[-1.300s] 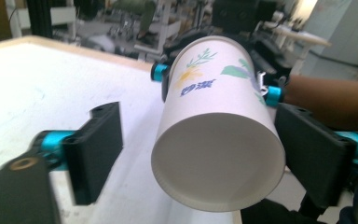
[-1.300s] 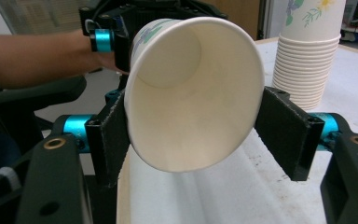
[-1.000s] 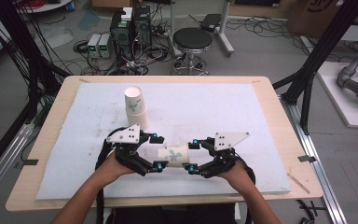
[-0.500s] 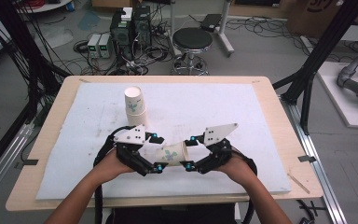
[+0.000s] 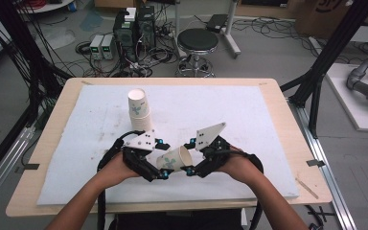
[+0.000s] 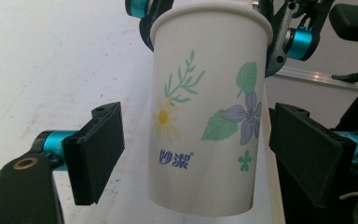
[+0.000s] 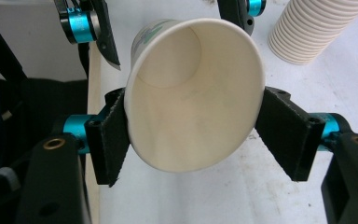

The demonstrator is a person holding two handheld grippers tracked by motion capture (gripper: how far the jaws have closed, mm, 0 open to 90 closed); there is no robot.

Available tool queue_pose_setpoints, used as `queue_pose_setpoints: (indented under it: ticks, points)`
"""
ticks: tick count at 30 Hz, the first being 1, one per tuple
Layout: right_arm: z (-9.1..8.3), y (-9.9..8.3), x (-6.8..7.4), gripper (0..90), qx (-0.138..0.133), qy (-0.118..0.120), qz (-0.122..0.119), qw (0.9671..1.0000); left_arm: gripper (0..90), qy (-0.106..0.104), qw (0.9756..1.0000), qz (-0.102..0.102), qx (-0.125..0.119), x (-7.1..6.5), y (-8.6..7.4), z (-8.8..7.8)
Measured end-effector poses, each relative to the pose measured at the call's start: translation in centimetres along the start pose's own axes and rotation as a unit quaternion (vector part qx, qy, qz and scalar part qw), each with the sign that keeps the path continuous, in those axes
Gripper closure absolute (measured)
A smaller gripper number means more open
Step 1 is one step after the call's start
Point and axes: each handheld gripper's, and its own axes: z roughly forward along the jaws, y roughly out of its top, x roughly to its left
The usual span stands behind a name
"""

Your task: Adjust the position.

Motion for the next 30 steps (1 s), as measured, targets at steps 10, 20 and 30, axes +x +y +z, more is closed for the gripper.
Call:
queue_pose_setpoints:
  ticks: [10,20,30]
  points:
    - [0.4,1.3,0.3,29.7,0.044,-0.008,-0.031,0.9985,19.2,-0.001,0.9996,0.002,0.030,0.0,-0.1,0.7]
    - [1.3,2.5,0.8,29.7,0.095,-0.015,-0.070,0.9929,26.4,-0.012,0.9984,0.002,0.055,0.1,-0.1,1.4]
    - [1.6,2.6,1.0,28.3,0.104,-0.011,-0.076,0.9916,32.7,-0.025,0.9977,0.008,0.062,0.0,-0.2,1.7]
